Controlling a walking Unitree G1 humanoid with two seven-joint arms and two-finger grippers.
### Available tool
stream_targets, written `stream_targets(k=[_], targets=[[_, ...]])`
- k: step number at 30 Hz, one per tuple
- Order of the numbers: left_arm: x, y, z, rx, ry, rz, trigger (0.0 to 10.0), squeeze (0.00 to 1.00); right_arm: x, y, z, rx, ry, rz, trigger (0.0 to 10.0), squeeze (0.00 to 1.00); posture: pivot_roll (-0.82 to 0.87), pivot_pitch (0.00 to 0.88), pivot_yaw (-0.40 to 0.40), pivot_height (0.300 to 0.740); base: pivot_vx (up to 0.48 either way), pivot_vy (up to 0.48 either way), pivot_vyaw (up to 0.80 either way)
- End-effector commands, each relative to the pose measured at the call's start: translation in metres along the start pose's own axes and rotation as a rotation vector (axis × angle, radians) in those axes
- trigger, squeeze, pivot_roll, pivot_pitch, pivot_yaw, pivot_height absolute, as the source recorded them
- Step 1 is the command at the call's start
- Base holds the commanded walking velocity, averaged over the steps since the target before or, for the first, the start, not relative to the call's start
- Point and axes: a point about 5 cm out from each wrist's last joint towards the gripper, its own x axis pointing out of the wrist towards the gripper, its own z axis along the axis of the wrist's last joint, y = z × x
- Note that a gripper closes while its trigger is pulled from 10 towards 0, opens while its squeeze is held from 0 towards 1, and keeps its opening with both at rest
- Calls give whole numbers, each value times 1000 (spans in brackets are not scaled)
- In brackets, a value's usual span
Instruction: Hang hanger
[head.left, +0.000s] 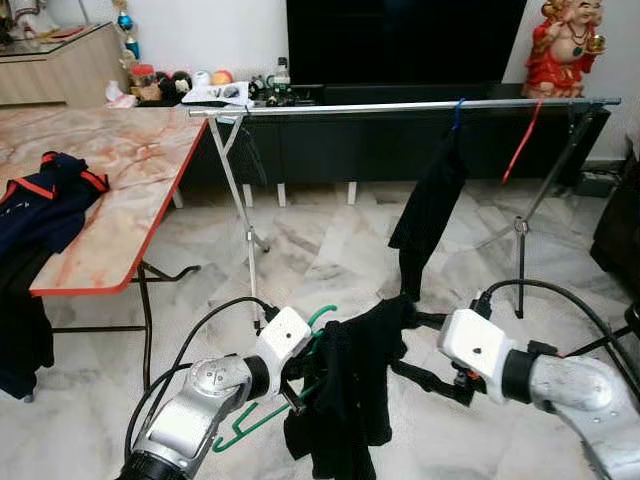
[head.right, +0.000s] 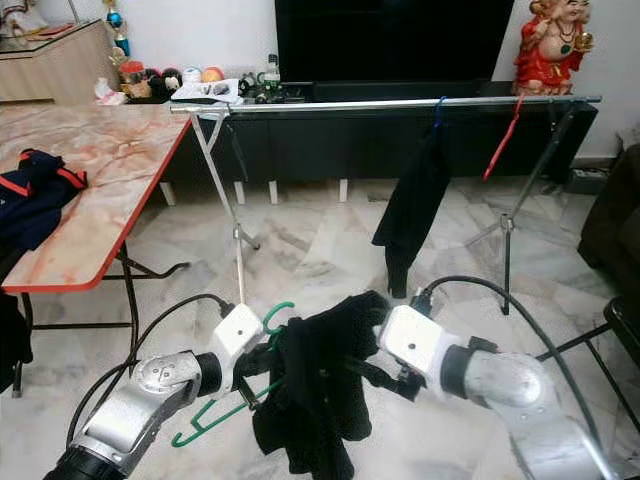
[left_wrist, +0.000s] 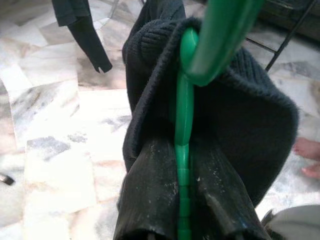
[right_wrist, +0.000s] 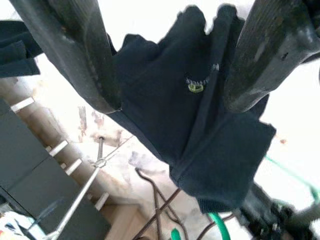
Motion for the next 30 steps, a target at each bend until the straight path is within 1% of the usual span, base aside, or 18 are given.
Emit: stream_targets(k=[1,3,5,7,8,9,10,11,12,13,17,21,23,24,26,27,30], targets=[[-2,-1,2,51,-10,-19,10000,0,-4,-2,-3,-17,14,5,10000,0,57,50,28,740,0,0,0],[-7,-2,1,112,-2,-69,10000,0,-8,-5,-11,-68,54,61,10000,0,55,51,32,740,0,0,0],[-12,-2,2,149,-2,-118,10000,0,-10,-12,-14,-107,72,108,10000,0,53,51,32,740,0,0,0],[-12,-2,2,149,-2,-118,10000,0,-10,-12,-14,-107,72,108,10000,0,53,51,32,740,0,0,0],[-13,-3,2,165,-1,-139,10000,0,-10,-16,-13,-122,73,124,10000,0,53,52,31,740,0,0,0],[-13,-3,2,165,-1,-139,10000,0,-10,-16,-13,-122,73,124,10000,0,53,52,31,740,0,0,0],[-15,-7,3,204,-2,-187,10000,0,-9,-19,-11,-153,63,169,10000,0,49,58,33,740,0,0,0],[-15,-7,3,204,-2,-187,10000,0,-9,-19,-11,-153,63,169,10000,0,49,58,33,740,0,0,0],[-18,-15,6,252,-13,-268,10000,0,-5,-19,-4,-193,15,270,10000,0,54,60,32,740,0,0,0],[-19,-18,7,264,-20,-299,10000,0,-3,-18,0,-209,-8,309,10000,0,54,60,32,740,0,0,0],[-20,-20,8,277,-13,-344,10000,0,2,-18,6,-202,-76,392,10000,0,56,62,30,740,0,0,0],[-23,-23,8,296,-8,-408,10000,0,9,-16,1,-211,-64,501,10000,0,55,62,30,740,0,0,0],[-23,-24,9,299,-8,-420,10000,0,10,-16,0,-215,-62,519,10000,0,55,62,30,740,0,0,0],[-24,-26,9,305,0,-447,10000,0,16,-14,-2,-208,-71,560,10000,0,59,59,30,740,0,0,0],[-23,-26,9,308,5,-453,10000,0,18,-13,-2,-204,-76,572,10000,0,59,59,30,740,0,0,0],[-22,-26,10,310,9,-463,10000,0,23,-12,-4,-190,-84,589,10000,0,61,56,33,740,0,0,0],[-22,-26,11,310,10,-476,10000,0,29,-10,-6,-182,-87,600,10000,0,62,54,34,740,0,0,0]])
